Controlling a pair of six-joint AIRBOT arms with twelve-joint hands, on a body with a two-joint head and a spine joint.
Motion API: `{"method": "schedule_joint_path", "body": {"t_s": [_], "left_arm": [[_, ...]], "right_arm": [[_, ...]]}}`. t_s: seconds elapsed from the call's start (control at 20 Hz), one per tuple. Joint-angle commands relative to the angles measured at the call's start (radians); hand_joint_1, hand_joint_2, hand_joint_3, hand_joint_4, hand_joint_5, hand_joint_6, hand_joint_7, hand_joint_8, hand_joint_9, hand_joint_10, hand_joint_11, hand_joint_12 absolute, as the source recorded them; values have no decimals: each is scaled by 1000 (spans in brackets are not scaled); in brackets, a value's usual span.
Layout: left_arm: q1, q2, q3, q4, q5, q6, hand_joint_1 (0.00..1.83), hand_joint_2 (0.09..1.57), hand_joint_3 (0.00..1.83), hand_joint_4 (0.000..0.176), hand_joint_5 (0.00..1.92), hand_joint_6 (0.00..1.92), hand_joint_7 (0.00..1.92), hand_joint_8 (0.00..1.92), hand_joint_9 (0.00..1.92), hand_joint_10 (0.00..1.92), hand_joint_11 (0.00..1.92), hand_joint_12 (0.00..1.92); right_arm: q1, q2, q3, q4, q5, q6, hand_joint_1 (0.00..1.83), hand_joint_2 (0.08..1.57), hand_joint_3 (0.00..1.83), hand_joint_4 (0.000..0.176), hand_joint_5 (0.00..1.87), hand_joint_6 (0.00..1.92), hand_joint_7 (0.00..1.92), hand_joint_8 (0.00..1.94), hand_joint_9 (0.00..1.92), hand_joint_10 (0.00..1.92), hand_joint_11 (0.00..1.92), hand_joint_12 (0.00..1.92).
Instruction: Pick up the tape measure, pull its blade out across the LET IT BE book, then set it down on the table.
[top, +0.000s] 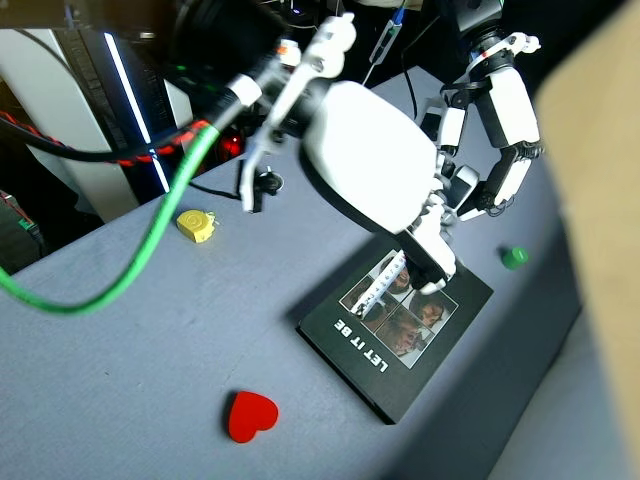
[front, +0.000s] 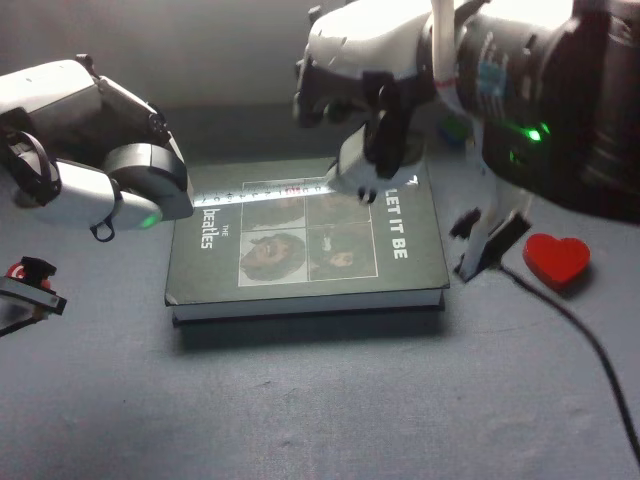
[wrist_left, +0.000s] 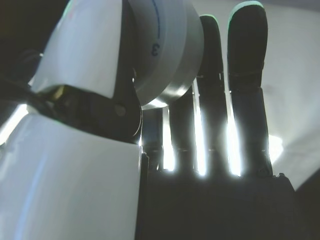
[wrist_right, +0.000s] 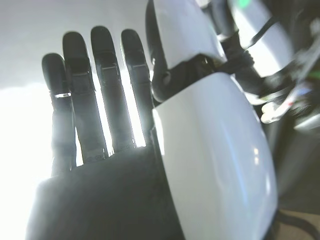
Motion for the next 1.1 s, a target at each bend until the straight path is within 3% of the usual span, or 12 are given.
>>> {"method": "schedule_joint_path", "body": {"t_s": [0.0,0.45,0.8,1.05], "left_arm": [[-18,5,6,26,-70,-17,1379,1111,0,0,928,824,1036,951,897,1317,881,1222],[-22,3,14,85,-48,-67,1379,1109,0,0,947,804,1034,943,896,1327,869,1250],[-27,2,17,115,-35,-82,1379,1108,0,0,965,786,1025,958,892,1325,864,1253],[-26,1,17,115,-33,-82,1380,1104,0,0,982,751,1033,947,899,1319,863,1258]], "right_arm": [[18,-5,6,-58,8,-3,1044,1101,1,0,716,17,766,16,750,35,304,998],[7,-86,99,-94,-43,30,1058,1106,2,0,726,14,770,11,756,29,304,1005],[9,-98,143,58,-16,-73,1067,1107,1,0,738,13,783,12,766,28,312,1013],[-1,-100,144,88,-26,-80,1071,1109,1,0,744,12,793,13,766,24,300,1007]]}}
